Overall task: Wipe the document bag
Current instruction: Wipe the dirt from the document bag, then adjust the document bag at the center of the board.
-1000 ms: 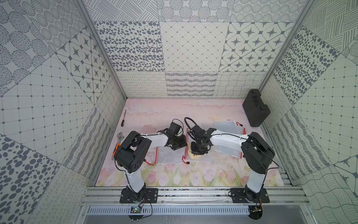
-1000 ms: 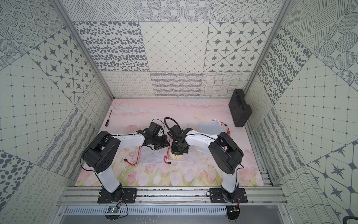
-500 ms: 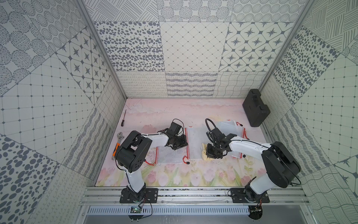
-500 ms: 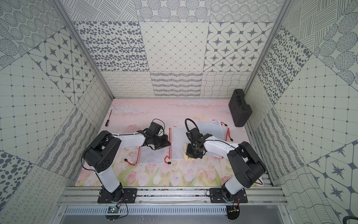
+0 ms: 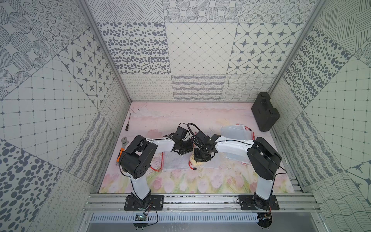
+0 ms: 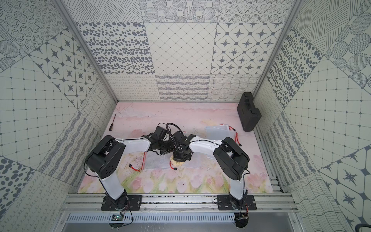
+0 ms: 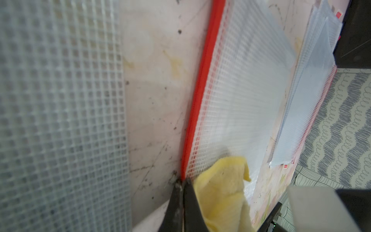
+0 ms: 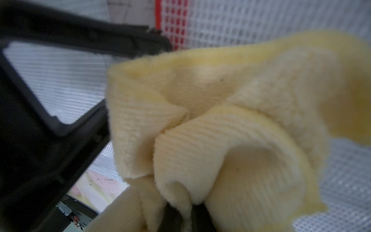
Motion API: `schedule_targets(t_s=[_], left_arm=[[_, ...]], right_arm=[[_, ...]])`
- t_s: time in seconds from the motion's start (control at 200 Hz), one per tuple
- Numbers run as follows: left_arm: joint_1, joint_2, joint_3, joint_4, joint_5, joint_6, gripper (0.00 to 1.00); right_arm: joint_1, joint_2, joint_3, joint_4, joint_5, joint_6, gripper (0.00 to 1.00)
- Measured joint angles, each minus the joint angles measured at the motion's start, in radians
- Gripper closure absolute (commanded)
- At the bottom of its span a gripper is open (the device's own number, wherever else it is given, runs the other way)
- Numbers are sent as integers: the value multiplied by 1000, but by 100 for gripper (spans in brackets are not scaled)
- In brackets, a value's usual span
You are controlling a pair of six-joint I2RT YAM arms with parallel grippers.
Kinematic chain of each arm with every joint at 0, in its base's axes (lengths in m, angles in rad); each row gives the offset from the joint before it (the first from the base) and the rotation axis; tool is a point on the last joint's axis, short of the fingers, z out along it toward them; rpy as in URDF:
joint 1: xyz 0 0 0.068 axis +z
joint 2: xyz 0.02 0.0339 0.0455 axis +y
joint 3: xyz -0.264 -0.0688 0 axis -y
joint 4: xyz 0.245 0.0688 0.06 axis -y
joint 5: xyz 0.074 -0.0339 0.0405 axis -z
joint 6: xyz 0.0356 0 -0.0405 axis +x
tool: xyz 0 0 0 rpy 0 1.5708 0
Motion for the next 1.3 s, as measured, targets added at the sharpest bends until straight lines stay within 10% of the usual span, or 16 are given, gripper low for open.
schedule_targets(t_s=[0.395,0.63,1.036,1.301], left_arm=[[0,1,7,-12,-2,3,100],[3,-108,-3,-160,-113,11,100],[5,-762,134,-659,-536,-2,100],[3,-667,486,-1141,-833,-53,100]], right_arm=[[-401,-368,-424,16,-23,-58,100],[-407,-409,-426,-52,-27,-80,100],[-407,-426,-300,-55,-65,-90,100],[-406,-426,-348,-31,-90,-87,100]])
